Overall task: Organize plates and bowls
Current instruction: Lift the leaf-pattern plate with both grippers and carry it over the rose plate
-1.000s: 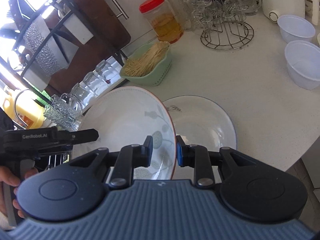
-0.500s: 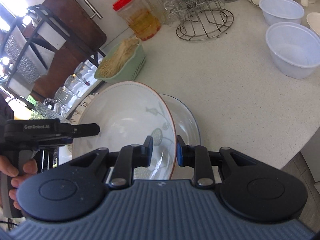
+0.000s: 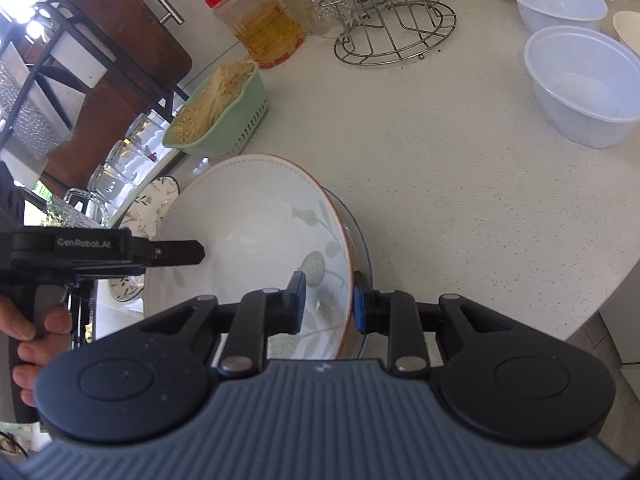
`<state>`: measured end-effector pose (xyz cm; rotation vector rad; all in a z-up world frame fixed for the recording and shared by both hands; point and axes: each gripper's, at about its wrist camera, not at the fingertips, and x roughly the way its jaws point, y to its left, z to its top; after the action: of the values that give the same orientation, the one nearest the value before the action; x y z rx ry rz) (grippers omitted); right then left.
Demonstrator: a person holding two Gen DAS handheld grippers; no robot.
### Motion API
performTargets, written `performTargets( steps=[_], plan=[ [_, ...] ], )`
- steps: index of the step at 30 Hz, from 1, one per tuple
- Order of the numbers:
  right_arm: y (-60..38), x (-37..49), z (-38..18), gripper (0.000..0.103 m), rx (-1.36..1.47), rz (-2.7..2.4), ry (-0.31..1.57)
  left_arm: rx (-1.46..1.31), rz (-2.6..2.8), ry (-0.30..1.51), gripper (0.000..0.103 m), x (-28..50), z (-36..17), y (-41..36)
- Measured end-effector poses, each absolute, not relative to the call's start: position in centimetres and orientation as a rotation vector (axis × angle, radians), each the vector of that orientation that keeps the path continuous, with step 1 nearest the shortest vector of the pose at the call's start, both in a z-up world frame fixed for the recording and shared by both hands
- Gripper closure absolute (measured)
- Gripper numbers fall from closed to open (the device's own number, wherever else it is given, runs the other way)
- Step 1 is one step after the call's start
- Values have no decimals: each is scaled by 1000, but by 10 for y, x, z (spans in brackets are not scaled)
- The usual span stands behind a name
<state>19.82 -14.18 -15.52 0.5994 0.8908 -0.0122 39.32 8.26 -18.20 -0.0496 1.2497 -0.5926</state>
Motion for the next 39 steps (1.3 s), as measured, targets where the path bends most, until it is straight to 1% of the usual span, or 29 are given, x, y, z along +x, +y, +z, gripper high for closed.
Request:
performTargets(
  steps=[19,28,39],
  plan=[
    [-138,202,-157,76,580,1,898,-40,-535,1283,65,390,-190,83],
    [-140,200,-159,76,604,4,878,-158,-455,1341,65,400,-190,90],
    [-141,196,-162,76,611,29,869,-186,-419,1399,65,409,-182,99]
  ],
)
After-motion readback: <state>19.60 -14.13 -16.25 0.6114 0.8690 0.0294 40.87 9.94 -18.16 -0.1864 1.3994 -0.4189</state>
